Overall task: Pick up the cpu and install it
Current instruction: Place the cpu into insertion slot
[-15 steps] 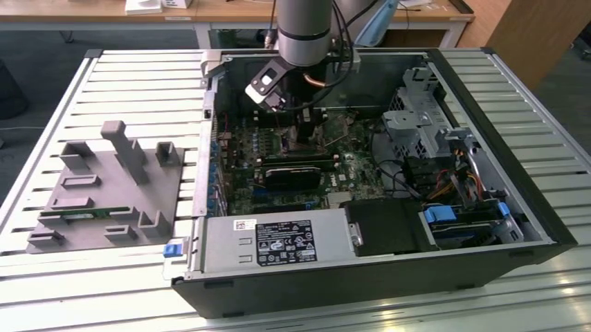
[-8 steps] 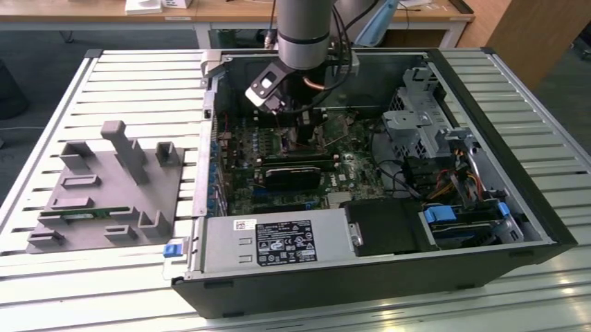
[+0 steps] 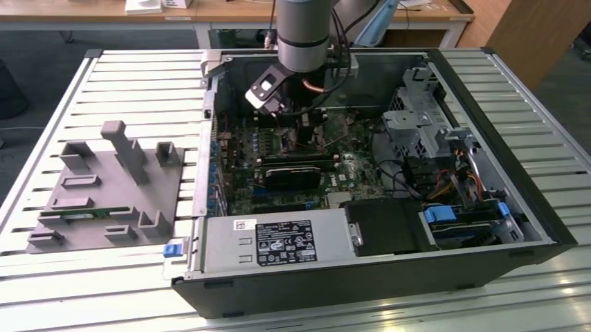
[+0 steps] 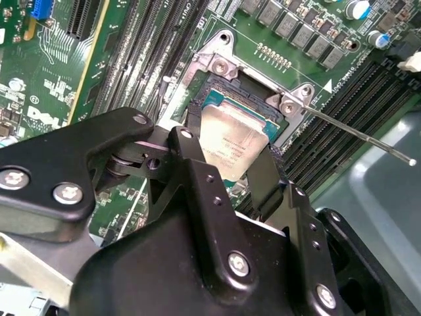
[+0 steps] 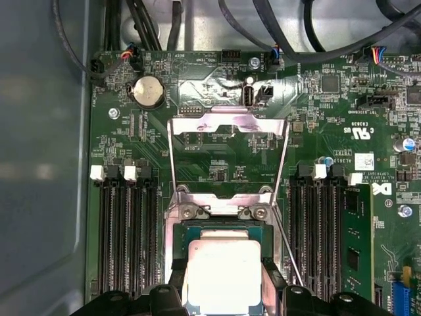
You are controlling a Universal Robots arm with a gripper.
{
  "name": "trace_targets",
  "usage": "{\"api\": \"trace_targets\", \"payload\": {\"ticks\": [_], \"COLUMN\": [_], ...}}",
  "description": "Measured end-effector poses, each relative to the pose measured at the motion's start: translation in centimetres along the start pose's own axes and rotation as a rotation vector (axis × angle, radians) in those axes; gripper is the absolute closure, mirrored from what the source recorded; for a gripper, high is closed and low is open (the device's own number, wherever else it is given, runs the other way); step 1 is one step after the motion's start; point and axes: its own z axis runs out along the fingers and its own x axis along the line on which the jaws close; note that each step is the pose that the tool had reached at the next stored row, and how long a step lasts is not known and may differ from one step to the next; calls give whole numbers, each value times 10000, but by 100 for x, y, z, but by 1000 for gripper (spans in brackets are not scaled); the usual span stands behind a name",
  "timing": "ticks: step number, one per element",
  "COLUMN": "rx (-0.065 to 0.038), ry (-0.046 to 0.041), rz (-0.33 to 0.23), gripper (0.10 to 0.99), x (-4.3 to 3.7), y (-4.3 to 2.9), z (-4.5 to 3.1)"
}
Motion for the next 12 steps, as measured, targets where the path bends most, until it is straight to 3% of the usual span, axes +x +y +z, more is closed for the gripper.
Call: {"api": "trace_targets", "payload": {"ticks": [12], "rx": [12], "ry": [-1], "rz": [25], "gripper": [557], "x": [-1], "y": [-5], "z": [57]}}
